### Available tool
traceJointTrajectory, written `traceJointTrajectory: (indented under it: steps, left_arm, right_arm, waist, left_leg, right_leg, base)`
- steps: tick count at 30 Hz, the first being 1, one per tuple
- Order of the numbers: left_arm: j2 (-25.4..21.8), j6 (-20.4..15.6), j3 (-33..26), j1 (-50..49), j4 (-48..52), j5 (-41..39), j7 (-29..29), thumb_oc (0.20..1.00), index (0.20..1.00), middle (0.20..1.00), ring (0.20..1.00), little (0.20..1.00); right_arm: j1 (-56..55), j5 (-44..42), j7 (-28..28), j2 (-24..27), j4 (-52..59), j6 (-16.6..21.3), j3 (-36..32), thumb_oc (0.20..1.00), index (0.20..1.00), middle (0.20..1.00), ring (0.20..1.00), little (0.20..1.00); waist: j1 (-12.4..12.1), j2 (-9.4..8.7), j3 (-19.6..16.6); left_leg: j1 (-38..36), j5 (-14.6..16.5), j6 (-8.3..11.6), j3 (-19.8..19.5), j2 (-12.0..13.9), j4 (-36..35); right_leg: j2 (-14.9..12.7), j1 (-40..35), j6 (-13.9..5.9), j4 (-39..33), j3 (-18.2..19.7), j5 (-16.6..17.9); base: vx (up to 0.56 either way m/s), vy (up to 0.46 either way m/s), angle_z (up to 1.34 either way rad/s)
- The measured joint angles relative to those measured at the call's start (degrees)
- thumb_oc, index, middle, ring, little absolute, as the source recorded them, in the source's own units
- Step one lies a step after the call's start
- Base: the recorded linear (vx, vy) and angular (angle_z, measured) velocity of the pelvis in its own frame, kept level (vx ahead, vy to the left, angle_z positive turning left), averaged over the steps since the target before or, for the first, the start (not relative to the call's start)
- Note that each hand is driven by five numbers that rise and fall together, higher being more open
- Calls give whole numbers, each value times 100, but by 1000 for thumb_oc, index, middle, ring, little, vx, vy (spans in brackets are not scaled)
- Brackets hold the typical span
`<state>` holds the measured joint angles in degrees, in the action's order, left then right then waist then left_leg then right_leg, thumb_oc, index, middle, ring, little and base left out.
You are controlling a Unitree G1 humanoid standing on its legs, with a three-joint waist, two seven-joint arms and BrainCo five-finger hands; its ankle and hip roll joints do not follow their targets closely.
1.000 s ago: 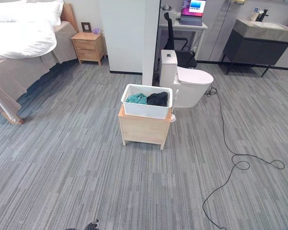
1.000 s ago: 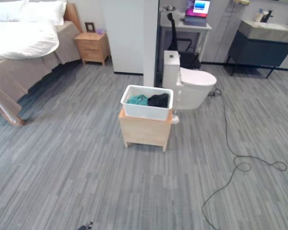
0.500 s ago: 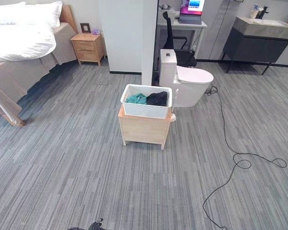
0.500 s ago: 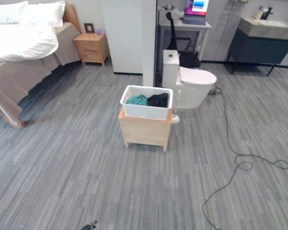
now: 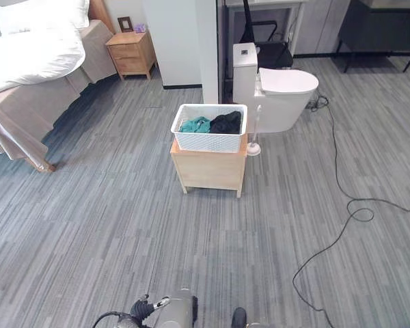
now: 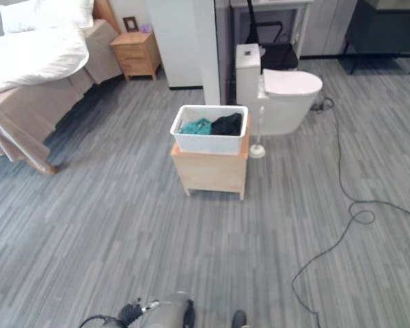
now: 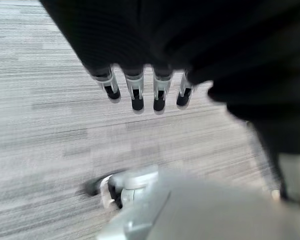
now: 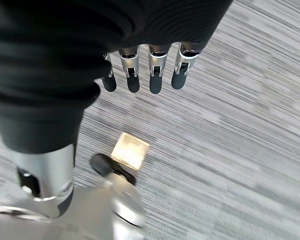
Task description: Grab the laundry basket,head to the washer,open it,put in the laundry and shut it.
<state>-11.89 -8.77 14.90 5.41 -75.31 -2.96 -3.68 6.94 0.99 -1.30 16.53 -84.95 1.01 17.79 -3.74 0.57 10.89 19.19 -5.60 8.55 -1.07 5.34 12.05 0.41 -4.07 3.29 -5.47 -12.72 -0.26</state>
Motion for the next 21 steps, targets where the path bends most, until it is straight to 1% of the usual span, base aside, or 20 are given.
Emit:
traceJointTrajectory:
  steps: [1,2,3,4,6,7,8,9,10,11,12,13,14,15,16,17,18,19,20,21]
  left_arm:
    - [-22,7,2,-11,-9,-88,0,1000,1000,1000,1000,1000]
    - [-32,10,1,-1,-36,-118,-2,1000,1000,1000,1000,1000]
    - [-31,9,-2,34,-29,-164,-6,1000,1000,1000,1000,1000]
    - [-45,-1,-3,90,-21,-167,-17,1000,1000,1000,1000,1000]
    - [-45,12,-25,71,-29,-169,-11,1000,1000,1000,1000,1000]
    - [-49,16,-43,60,-36,-165,-10,1000,1000,1000,1000,1000]
    - [-43,21,-74,69,-67,-164,1,1000,1000,1000,1000,1000]
    - [-44,21,-68,66,-104,-161,1,1000,1000,1000,1000,1000]
    - [-43,23,-51,52,-163,-159,-1,1000,1000,1000,1000,1000]
    - [-47,26,-34,38,-180,-158,-1,1000,1000,1000,1000,1000]
    - [-53,64,9,2,-190,-141,-2,1000,1000,1000,1000,1000]
    - [-10,89,76,-67,-169,-122,-4,1000,1000,1000,1000,1000]
    - [-107,103,231,-42,-91,-88,-5,1000,1000,1000,1000,1000]
    - [-131,107,252,-44,-59,-80,-8,1000,1000,1000,1000,1000]
    - [-205,109,366,-29,23,-36,-2,1000,1000,1000,1000,1000]
    - [-276,102,553,100,101,-31,-7,1000,1000,1000,1000,1000]
    - [-328,95,657,156,116,-4,-15,1000,1000,1000,1000,1000]
    - [-308,108,660,237,63,157,-68,1000,1000,1000,1000,1000]
    - [-284,114,640,366,-12,251,-171,1000,1000,1000,1000,1000]
    - [-331,121,586,391,-40,322,-201,1000,1000,1000,1000,1000]
  right_arm:
    - [75,-7,-5,-24,14,-2,23,1000,1000,1000,1000,1000]
    - [124,-16,-10,-41,30,5,20,1000,1000,1000,1000,1000]
    - [189,-21,-19,-49,48,29,-2,1000,1000,1000,1000,1000]
    - [275,-22,-51,-78,20,34,19,1000,1000,1000,1000,1000]
    - [290,-23,-66,-98,-29,38,5,1000,1000,1000,1000,1000]
    - [294,-22,-77,-96,-34,48,6,1000,1000,1000,1000,1000]
    - [260,-21,-78,-113,-118,41,18,1000,1000,1000,1000,1000]
    - [218,-22,-69,-140,-170,31,17,1000,1000,1000,1000,1000]
    - [149,-22,-63,-169,-200,30,15,1000,1000,1000,1000,1000]
    - [120,-22,-53,-180,-200,21,12,1000,1000,1000,1000,1000]
    - [54,-22,-23,-181,-213,16,16,1000,1000,1000,1000,1000]
    - [-12,-22,4,-109,-218,13,24,1000,1000,1000,1000,1000]
    - [12,-21,26,-199,-70,35,47,1000,1000,1000,1000,1000]
    - [16,-21,24,-214,-35,31,55,1000,1000,1000,1000,1000]
    - [-14,-21,23,-235,177,45,165,1000,1000,1000,1000,1000]
    - [5,-26,2,-222,267,41,183,1000,1000,1000,1000,1000]
    - [72,-20,7,-200,327,39,208,1000,1000,1000,1000,1000]
    - [104,-16,8,-188,465,63,243,1000,1000,1000,1000,1000]
    - [133,-6,15,-225,591,66,461,1000,1000,1000,1000,1000]
    - [178,-7,15,-268,622,71,492,1000,1000,1000,1000,1000]
  waist:
    - [-31,4,-8]
    - [-53,8,-9]
    - [-125,-16,40]
    - [-271,-39,43]
    - [-435,-109,34]
    - [-504,-124,20]
    - [-502,-121,-14]
    - [-506,-138,-55]
    - [-519,-160,-145]
    - [-523,-180,-165]
    - [-503,-283,-240]
    - [-497,-150,-294]
    - [-479,-289,-343]
    - [-493,-305,-353]
    - [-417,-328,-364]
    - [-362,-372,-390]
    - [-326,-385,-397]
    - [-300,-242,-357]
    - [-266,-16,-346]
    - [-252,-17,-314]
  left_leg:
    - [-124,-93,88,0,166,-833]
    - [-175,-169,175,2,327,-1529]
    - [-126,-202,180,7,452,-1740]
    - [-1,-262,177,39,607,-1713]
    - [-111,-245,138,45,663,-1589]
    - [-182,-239,127,12,645,-1367]
    - [-199,-234,120,4,569,-918]
    - [-203,-221,91,11,486,-661]
    - [-269,-241,15,29,360,-649]
    - [-296,-251,-1,45,280,-622]
    - [-500,-201,-429,177,-44,-681]
    - [-693,-187,-640,219,-27,-862]
    - [-940,15,-779,353,-211,-961]
    - [-971,61,-843,384,-215,-954]
    - [-1119,155,-958,398,-364,-879]
    - [-1252,431,-1205,428,-582,-802]
    - [-1407,541,-1323,434,-651,-855]
    - [-1783,536,-1320,457,-645,-1084]
    - [-2035,681,-1256,467,-537,-1153]
    - [-2098,691,-1238,495,-560,-1162]
  right_leg:
    - [98,2,-43,-2,8,14]
    - [203,9,-18,-1,0,-2]
    - [275,-28,47,-1,1,-25]
    - [342,-57,46,-1,33,-68]
    - [357,-118,60,24,219,-150]
    - [357,-209,48,38,283,-184]
    - [347,-302,-15,132,278,-365]
    - [301,-297,-51,277,279,-521]
    - [212,-281,-73,406,305,-653]
    - [147,-308,-112,452,309,-736]
    - [-125,-319,-372,807,284,-969]
    - [-175,-192,-517,1340,224,-1191]
    - [-488,157,-599,2374,96,-1304]
    - [-543,253,-648,2599,99,-1304]
    - [-897,738,-697,3954,75,-1355]
    - [-1269,1136,-816,4747,122,-757]
    - [-1461,1333,-918,5271,89,-505]
    - [-1695,1398,-786,5311,-324,-769]
    - [-1668,1407,-805,3843,-817,-967]
    - [-1655,1431,-865,3142,-877,-889]
  base:
    - [340,142,-7]
    - [239,108,-1]
    - [393,203,-7]
    - [382,210,-20]
    - [397,225,-39]
    - [417,253,-24]
    - [392,246,-7]
    - [388,261,5]
    - [365,271,-2]
    - [331,284,-14]
    - [388,405,-18]
    - [255,299,-27]
    - [238,295,-24]
    - [148,178,-6]
    - [387,292,12]
    - [321,204,19]
    - [436,104,-3]
    - [199,-12,-23]
    - [394,-82,-24]
    - [305,-110,1]
